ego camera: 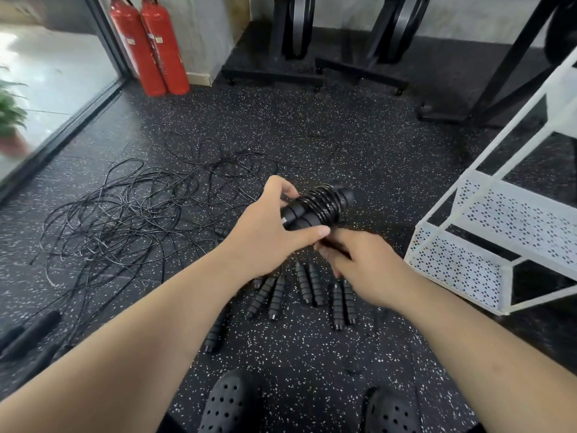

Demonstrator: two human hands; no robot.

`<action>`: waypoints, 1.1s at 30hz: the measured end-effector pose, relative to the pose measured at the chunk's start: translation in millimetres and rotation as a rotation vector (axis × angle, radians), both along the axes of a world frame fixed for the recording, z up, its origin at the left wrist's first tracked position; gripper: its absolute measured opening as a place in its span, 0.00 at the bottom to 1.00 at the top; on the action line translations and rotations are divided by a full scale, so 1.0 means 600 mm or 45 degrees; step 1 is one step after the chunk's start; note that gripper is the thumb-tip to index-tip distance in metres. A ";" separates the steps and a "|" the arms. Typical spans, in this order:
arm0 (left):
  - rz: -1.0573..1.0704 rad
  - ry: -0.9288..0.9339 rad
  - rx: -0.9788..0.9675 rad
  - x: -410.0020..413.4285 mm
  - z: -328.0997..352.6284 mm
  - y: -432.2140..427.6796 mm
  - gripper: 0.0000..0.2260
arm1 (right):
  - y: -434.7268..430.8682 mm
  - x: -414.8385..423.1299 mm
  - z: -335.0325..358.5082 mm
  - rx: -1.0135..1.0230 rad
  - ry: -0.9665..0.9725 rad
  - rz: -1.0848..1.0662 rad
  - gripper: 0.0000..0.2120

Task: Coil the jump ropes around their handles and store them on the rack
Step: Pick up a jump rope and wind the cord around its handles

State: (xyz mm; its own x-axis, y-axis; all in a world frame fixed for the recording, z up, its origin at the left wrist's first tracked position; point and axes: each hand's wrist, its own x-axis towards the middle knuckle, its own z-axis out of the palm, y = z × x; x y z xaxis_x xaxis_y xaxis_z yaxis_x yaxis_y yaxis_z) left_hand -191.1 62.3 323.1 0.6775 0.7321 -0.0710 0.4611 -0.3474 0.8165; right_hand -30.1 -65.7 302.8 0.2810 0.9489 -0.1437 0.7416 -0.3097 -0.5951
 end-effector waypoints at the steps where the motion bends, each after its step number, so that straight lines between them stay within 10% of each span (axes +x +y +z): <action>1: 0.014 0.056 0.064 -0.001 -0.004 0.004 0.28 | -0.004 -0.004 0.002 -0.020 -0.070 0.035 0.07; 6: -0.032 0.296 0.236 -0.004 -0.018 0.017 0.30 | -0.020 -0.001 0.013 -0.088 -0.576 0.136 0.13; 11: -0.270 0.384 0.232 -0.002 -0.024 0.015 0.29 | -0.024 0.030 0.037 0.039 -0.586 0.183 0.13; 20: -0.670 0.278 0.309 0.022 -0.029 -0.017 0.26 | -0.031 0.083 0.046 0.000 -0.112 0.035 0.13; 33: -0.746 -0.015 -0.333 0.009 0.012 -0.015 0.23 | -0.039 0.122 0.058 -0.112 0.501 0.225 0.13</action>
